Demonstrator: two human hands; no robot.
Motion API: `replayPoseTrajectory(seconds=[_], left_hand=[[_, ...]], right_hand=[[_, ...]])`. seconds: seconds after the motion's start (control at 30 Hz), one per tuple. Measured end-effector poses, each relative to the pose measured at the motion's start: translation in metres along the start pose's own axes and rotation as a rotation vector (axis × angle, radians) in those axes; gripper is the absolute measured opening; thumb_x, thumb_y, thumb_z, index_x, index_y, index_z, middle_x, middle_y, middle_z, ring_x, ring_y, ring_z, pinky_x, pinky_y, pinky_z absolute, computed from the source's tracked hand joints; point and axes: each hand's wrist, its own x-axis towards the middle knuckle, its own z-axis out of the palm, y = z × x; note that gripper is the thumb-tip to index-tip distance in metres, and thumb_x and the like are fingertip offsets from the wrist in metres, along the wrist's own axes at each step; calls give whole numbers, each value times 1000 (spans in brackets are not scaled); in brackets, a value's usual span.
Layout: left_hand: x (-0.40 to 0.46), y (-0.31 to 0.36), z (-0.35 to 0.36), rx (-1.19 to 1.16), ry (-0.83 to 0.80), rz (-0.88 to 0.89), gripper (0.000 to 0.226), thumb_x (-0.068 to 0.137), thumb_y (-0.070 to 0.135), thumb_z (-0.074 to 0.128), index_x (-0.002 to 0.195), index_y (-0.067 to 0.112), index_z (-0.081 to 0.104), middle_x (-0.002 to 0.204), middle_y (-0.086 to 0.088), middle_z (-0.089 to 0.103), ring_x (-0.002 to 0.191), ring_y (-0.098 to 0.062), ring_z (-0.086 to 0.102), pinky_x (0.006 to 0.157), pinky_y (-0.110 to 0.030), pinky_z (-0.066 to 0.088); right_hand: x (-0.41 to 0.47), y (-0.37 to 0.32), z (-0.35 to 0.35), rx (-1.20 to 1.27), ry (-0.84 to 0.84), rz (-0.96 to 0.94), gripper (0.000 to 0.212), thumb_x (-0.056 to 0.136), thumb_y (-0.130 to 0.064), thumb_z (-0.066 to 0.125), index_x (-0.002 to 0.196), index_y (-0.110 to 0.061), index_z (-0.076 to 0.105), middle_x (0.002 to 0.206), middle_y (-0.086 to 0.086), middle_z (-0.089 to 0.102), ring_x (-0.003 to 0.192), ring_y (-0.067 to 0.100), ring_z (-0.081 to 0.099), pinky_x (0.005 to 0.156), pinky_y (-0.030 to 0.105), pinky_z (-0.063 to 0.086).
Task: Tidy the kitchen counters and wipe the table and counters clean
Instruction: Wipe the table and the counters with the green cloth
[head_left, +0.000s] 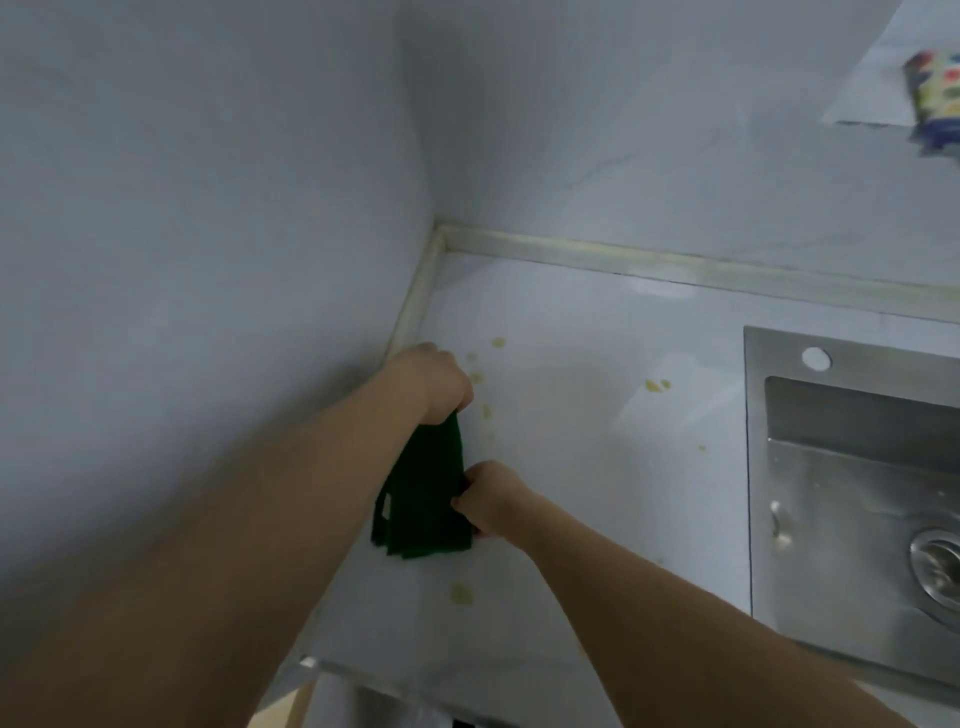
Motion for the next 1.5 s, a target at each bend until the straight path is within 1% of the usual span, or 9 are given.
replayPoseTrajectory(seconds=[0.13,0.27,0.5,0.73,0.8,0.93,1.1,1.33,1.5], left_hand=[[20,10,21,-234,191,37,43,86,9,47,127,20,51,134,-5,43,120,-25,39,100,-34,31],[5,34,32,-573,463,-190,56,89,16,48,143,14,34,147,-8,28,133,-28,30,111,-35,23],[-2,60,72,-760,259,-350,81,96,42,39,153,15,-12,161,-3,-13,147,-22,-12,119,-40,-7],[-1,100,96,-805,477,-505,76,92,42,34,154,18,-2,161,-4,-9,147,-25,-7,120,-41,-5],[-4,109,99,-781,535,-555,78,84,45,37,152,12,18,157,-12,14,143,-31,15,119,-46,13],[-7,115,105,-656,606,-674,48,78,40,46,109,5,56,125,-16,48,110,-32,48,86,-43,44],[-23,85,85,-515,387,-559,33,95,37,36,89,11,55,124,-8,41,108,-22,41,77,-34,43],[-87,84,91,-317,120,-419,45,95,45,35,108,11,60,126,-7,42,113,-22,40,82,-35,40],[-97,128,133,-632,404,-418,35,87,52,41,94,18,46,113,-5,44,98,-19,41,79,-33,41]], right_hand=[[-2,11,-28,-289,167,-90,23,92,-20,49,102,-6,64,106,12,65,98,27,62,82,32,51],[-15,34,-62,-353,430,-160,23,95,-20,39,102,-8,57,105,11,61,96,29,59,75,32,46],[-5,63,-68,-486,740,-279,46,96,-23,40,140,-9,38,144,13,40,132,31,36,108,40,29],[24,78,-47,-521,718,-212,61,102,-36,20,153,-13,-2,161,4,-8,147,21,-10,119,41,-9],[30,82,-39,-555,784,-209,61,101,-37,16,153,-11,-3,161,6,-9,147,22,-11,119,43,-11],[39,85,-32,-576,845,-222,62,100,-36,18,153,-10,0,161,7,-6,148,23,-9,119,44,-9],[39,85,-33,-575,840,-213,62,99,-36,18,153,-11,0,161,5,-6,148,22,-10,119,44,-9],[35,81,-34,-578,837,-212,63,98,-36,20,153,-10,3,161,6,-3,148,22,-7,118,44,-9],[33,81,-31,-568,851,-224,62,99,-35,21,153,-11,6,161,6,0,148,22,-4,119,43,-8]])
